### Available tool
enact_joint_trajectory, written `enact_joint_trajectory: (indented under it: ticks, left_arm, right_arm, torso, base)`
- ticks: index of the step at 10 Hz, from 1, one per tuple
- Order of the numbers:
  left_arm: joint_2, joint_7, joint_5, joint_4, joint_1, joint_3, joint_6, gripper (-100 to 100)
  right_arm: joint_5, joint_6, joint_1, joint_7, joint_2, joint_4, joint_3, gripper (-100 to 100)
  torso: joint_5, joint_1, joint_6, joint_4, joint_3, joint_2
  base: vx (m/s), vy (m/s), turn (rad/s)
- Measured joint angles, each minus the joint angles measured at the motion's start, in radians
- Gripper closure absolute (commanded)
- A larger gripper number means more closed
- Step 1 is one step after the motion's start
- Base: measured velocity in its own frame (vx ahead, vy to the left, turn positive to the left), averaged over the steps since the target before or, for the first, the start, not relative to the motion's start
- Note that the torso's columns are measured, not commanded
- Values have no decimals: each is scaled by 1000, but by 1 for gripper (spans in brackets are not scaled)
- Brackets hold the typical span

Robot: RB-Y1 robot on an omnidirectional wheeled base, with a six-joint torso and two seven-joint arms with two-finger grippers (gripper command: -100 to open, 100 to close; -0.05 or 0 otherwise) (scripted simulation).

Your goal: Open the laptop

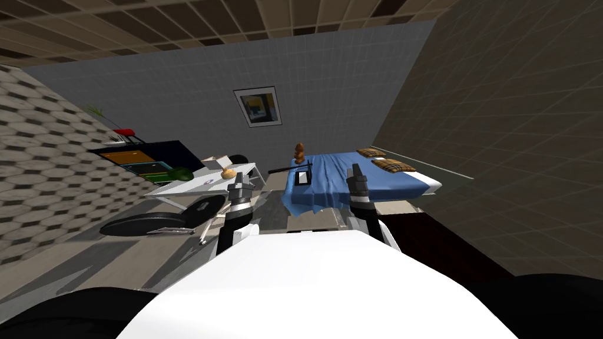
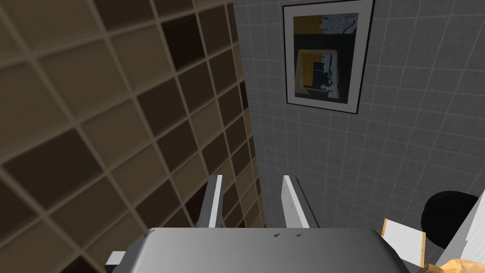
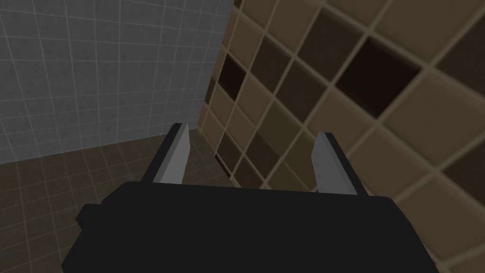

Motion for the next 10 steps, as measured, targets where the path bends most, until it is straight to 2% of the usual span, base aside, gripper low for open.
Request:
enact_joint_trajectory:
  ticks: [1,2,4,6,7,8,10]
  left_arm:
    - [0,0,0,0,0,0,0,0]
    - [0,0,0,0,0,0,0,0]
    - [0,0,0,0,0,0,0,0]
    - [0,0,0,1,0,0,0,0]
    - [0,0,0,1,0,0,0,0]
    - [0,0,0,1,0,0,0,0]
    - [0,0,0,1,0,0,0,0]
  right_arm:
    - [0,0,0,0,0,0,0,0]
    - [0,0,0,0,0,0,0,-100]
    - [19,15,-3,-2,-40,10,9,-100]
    - [63,54,-20,7,-73,30,39,-100]
    - [81,68,-24,3,-99,49,43,-100]
    - [102,74,-52,-2,-122,100,41,-100]
    - [140,120,-71,-2,-142,106,62,-100]
  torso:
    - [0,0,0,74,-148,74]
    - [0,0,0,148,-295,148]
    - [0,-1,0,191,-383,191]
    - [0,-1,0,194,-389,194]
    - [0,-1,0,194,-389,195]
    - [0,-1,0,195,-389,195]
    - [0,1,0,194,-390,194]
  base:
    - [0,0,0]
    - [0,-7,68]
    - [-14,-21,120]
    - [-24,-37,185]
    - [-39,-49,236]
    - [-29,-38,60]
    - [-27,-38,186]
